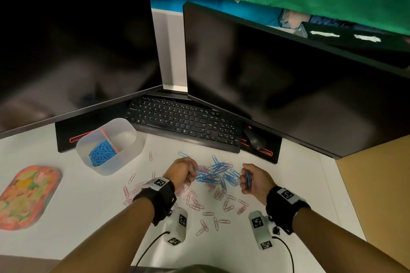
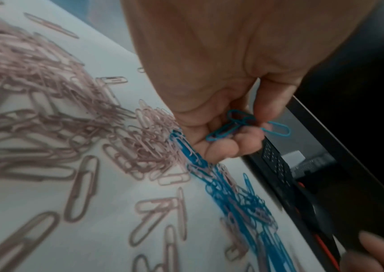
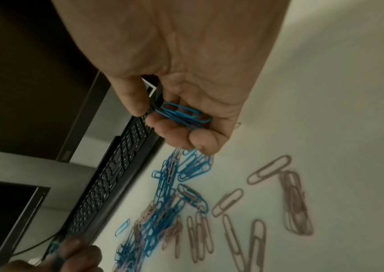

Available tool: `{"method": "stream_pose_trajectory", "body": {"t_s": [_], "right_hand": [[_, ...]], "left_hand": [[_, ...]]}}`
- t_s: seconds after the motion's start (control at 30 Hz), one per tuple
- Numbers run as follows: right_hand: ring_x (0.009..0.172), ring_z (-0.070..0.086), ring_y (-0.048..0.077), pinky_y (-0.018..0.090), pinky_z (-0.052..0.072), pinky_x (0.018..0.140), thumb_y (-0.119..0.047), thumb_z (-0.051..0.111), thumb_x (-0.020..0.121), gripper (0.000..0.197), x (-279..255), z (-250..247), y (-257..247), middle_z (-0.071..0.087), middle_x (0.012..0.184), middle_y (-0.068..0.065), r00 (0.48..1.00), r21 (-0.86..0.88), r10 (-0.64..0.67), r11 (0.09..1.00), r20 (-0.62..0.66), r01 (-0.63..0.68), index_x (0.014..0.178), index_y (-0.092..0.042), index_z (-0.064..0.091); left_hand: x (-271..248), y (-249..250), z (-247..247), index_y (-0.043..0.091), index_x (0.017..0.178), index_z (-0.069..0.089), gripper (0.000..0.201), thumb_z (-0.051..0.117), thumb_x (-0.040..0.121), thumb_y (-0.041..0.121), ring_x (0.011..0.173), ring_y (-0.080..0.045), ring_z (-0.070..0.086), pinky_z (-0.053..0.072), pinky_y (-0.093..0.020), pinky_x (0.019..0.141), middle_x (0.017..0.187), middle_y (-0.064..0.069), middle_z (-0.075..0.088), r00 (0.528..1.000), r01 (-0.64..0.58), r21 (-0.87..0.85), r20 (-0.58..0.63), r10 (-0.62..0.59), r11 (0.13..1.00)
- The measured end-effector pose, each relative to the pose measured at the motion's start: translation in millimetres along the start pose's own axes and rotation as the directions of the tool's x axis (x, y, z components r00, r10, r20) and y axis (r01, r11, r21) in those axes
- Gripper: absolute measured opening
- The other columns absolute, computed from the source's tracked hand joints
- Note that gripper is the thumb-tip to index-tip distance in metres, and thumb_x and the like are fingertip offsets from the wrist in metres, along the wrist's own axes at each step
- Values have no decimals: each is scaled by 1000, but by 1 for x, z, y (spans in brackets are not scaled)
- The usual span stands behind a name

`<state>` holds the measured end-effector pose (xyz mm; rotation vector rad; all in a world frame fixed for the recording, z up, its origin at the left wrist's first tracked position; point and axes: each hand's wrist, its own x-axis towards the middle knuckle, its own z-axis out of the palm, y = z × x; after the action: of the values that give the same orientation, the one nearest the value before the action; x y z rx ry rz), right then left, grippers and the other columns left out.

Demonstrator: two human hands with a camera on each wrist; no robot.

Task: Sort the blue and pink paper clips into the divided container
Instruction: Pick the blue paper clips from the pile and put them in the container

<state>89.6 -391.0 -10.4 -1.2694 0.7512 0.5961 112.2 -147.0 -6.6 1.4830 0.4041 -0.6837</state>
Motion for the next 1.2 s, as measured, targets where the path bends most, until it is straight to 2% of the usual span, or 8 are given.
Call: {"method": "stream_pose_trajectory", "body": {"t_s": [0.2,0.33,0.47,0.57,0.7,0.87,0.93,1.2], "right_hand": [[43,33,14,24,26,46,-13,46,94,23,9,3,-8,44,57,7,989,-394,-140,913,-58,106,79,-4,60],[84,60,17,26,45,70,-18,52,92,17,12,6,-7,65,90,3,921,-812,-390,544,-21,212,95,-11,67],[93,61,15,20,49,72,-7,56,89,16,11,10,-7,59,99,-2,878,-900,-474,352,65,257,100,-17,62],[100,58,16,27,52,85,-5,58,86,24,15,13,-7,60,108,2,878,-947,-460,199,136,251,107,-17,59],[94,58,17,27,52,82,-3,57,86,26,18,15,-7,62,106,6,885,-958,-446,174,131,229,108,-17,58],[96,63,19,26,54,80,-2,59,85,28,19,15,-11,63,109,8,913,-956,-395,217,99,197,111,-15,59],[97,65,19,28,57,81,-5,60,87,23,19,14,-11,64,109,9,919,-953,-382,231,96,196,108,-14,59],[98,66,17,22,57,75,-12,55,92,16,13,9,-11,63,111,7,915,-961,-392,203,97,189,107,-15,61]], "left_hand": [[10,8,-13,16,63,39,30,46,92,14,43,-14,33,25,-25,49,55,-1,39,997,29,-262,-58,-46,965],[19,14,-23,16,66,40,30,49,94,19,36,-11,24,19,-18,40,48,4,32,988,37,-337,-128,-85,941],[29,18,-24,11,75,50,27,40,99,16,33,-8,24,18,-13,37,50,3,32,975,34,-369,-192,-113,929],[36,21,-26,7,81,56,29,33,99,6,33,-8,29,21,-13,38,58,-2,37,965,15,-294,-246,-91,956],[43,27,-31,11,85,62,28,37,95,4,47,-14,41,30,-20,47,64,-3,46,954,9,49,-300,6,999],[45,32,-26,19,83,56,12,46,89,16,79,-20,58,42,-25,69,80,0,62,960,-25,824,-138,243,567],[48,33,-23,18,85,50,11,42,90,12,82,-21,56,41,-26,71,84,-2,60,969,-23,900,-87,230,436],[56,34,-26,16,102,53,16,49,89,9,88,-21,57,46,-27,79,106,-5,65,978,-86,951,24,206,298]]}}
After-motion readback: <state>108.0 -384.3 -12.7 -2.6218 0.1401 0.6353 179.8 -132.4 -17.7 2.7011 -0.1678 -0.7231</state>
